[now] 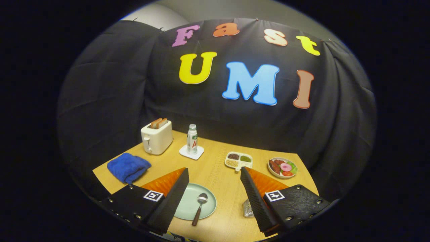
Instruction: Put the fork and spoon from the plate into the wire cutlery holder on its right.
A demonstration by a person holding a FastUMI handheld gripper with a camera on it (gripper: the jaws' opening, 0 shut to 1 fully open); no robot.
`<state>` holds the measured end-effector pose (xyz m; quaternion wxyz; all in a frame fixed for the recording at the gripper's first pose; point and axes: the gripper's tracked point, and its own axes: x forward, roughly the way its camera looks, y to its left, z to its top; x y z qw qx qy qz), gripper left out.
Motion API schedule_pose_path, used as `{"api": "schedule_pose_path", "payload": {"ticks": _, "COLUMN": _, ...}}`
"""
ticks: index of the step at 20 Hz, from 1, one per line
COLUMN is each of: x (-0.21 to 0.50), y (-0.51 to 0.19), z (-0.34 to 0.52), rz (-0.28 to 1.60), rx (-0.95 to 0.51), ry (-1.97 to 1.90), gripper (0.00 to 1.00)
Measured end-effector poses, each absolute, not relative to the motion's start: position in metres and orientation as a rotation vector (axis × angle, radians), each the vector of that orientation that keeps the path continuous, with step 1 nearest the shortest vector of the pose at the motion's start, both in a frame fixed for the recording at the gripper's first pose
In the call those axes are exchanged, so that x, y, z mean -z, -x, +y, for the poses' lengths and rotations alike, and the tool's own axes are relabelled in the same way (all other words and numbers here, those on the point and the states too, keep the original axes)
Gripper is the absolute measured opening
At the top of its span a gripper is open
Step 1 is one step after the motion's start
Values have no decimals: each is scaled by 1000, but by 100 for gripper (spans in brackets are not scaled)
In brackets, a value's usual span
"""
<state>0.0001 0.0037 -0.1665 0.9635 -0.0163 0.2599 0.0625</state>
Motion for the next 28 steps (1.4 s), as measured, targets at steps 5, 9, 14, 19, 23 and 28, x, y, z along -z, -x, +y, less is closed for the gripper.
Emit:
{"api": "schedule_pose_path", "payload": {"ticks": 5, "x": 234, "y": 7, "z": 18, "rz": 747, "rx": -204, "ry": 20, "gripper": 93}}
{"api": "schedule_pose_path", "payload": {"ticks": 9, "x": 273, "y": 14, "z": 27, "rz": 866, "rx": -256, "ry": 49, "gripper": 93}}
{"api": "schedule_pose_path", "payload": {"ticks": 14, "x": 326, "y": 32, "z": 41, "rz": 1037, "rx": -328, "ry": 75, "gripper": 92}}
{"api": "schedule_pose_path", "payload": {"ticks": 19, "x": 355, "y": 43, "z": 54, "rz": 1159, "rx": -358, "ry": 41, "gripper": 84}}
{"api": "schedule_pose_path", "payload": {"ticks": 23, "x": 372, "y": 47, "z": 57, "rz": 1244, "rx": -344, "ry": 56, "gripper": 70}}
{"api": "schedule_pose_path", "payload": {"ticks": 28, "x": 378, "y": 44, "z": 53, "rz": 1344, "rx": -302, "ry": 38, "gripper": 43}}
